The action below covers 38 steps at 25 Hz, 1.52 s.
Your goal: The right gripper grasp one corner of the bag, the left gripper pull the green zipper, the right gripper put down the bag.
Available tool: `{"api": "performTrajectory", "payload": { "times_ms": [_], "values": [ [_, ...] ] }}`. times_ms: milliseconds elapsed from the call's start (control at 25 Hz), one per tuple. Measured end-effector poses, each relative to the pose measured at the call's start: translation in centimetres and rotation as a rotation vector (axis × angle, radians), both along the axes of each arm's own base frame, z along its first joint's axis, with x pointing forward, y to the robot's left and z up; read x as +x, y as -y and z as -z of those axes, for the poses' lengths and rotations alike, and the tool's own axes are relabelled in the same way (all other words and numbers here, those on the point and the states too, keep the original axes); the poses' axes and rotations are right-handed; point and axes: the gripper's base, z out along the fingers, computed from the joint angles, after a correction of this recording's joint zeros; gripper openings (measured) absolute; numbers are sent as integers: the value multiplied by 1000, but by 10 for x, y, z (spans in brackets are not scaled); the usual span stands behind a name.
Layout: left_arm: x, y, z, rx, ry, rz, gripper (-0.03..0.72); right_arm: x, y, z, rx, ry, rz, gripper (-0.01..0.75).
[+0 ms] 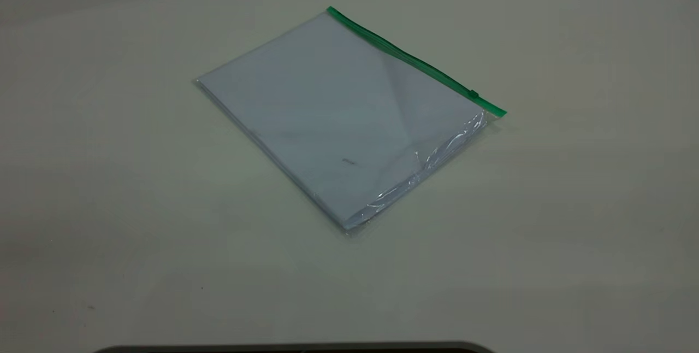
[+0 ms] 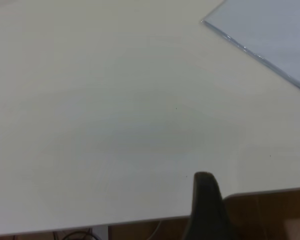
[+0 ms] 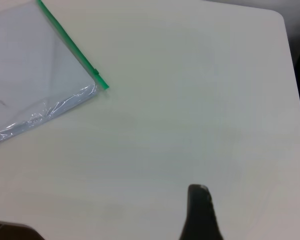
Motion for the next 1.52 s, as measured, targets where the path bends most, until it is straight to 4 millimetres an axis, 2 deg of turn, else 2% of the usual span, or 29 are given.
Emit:
{"api": "performTrajectory", "payload": {
  "times_ms": [1520],
  "values": [
    [0, -2, -1, -9, 9, -35, 567, 0, 0, 0, 2, 1, 0, 578]
  ]
}}
